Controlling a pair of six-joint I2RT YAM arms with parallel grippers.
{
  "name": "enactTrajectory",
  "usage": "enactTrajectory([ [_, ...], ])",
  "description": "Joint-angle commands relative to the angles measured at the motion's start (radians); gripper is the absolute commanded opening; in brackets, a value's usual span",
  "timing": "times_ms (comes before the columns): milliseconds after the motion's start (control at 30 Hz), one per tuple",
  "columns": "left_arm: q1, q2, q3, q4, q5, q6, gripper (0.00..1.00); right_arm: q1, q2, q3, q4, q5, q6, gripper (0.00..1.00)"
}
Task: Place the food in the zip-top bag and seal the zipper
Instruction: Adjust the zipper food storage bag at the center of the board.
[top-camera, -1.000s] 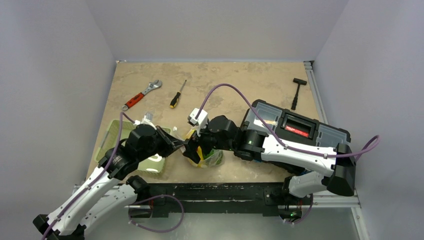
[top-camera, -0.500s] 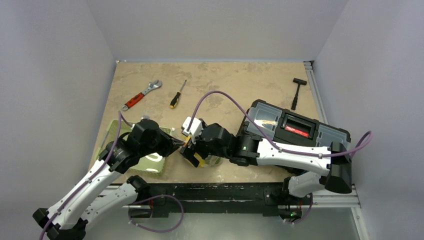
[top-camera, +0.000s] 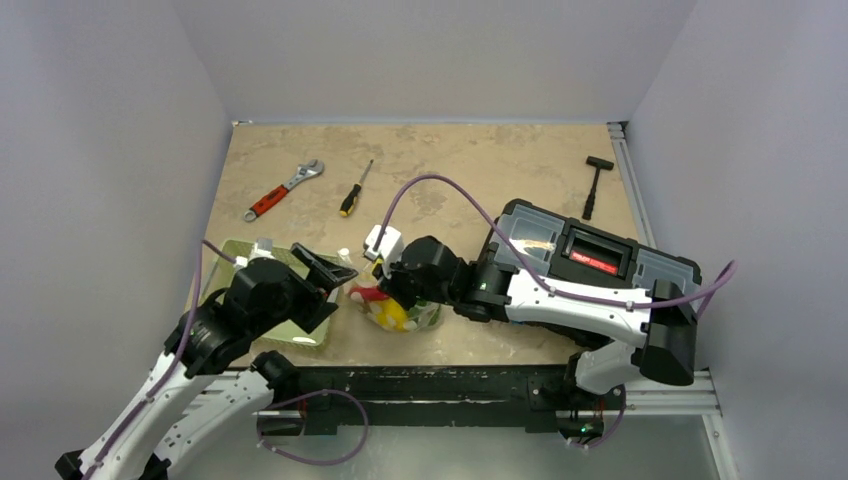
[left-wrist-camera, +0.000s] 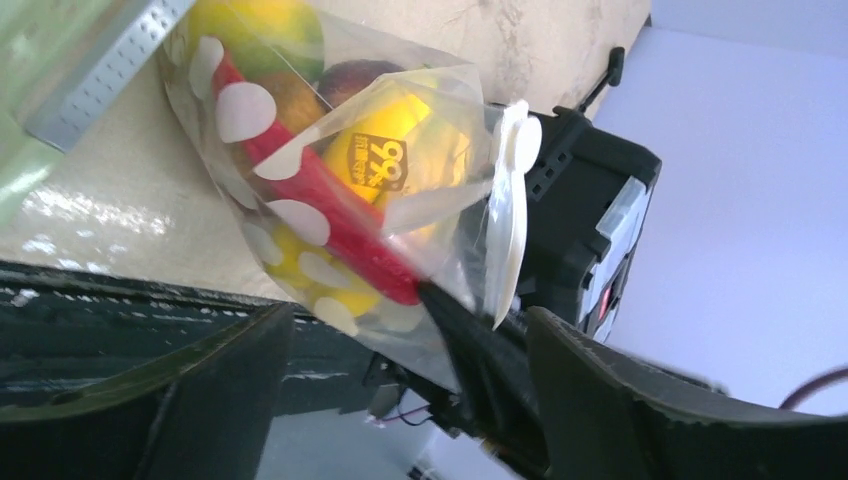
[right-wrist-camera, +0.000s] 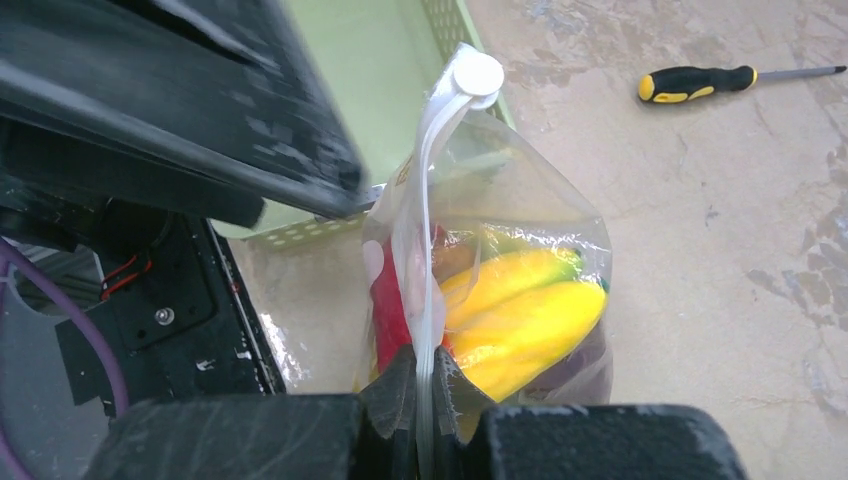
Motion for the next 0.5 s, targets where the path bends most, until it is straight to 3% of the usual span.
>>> enactTrajectory([
  [0, 0.002, -0.098, 0.021, -0.003, -0.105, 0.254, 0.93, -0.094, -0.058, -0.033, 0.064, -0.186, 0.020, 0.00],
  [167, 0.002, -0.217, 0.014, 0.081, -0.158, 0.689, 0.94, -0.181, -0.085, -0.073, 0.097, -0.369, 0.032, 0.00],
  [300, 0.002, -0.286, -0.039, 0.249, 0.022, 1.084, 0.98, -0.205, -0.105, -0.084, 0.087, -0.443, 0.015, 0.00],
  [467, 0.005, -0.145, 0.000, 0.261, 0.165, 1.255, 1.00, -0.220, -0.135, -0.100, 0.068, -0.455, 0.007, 0.00],
])
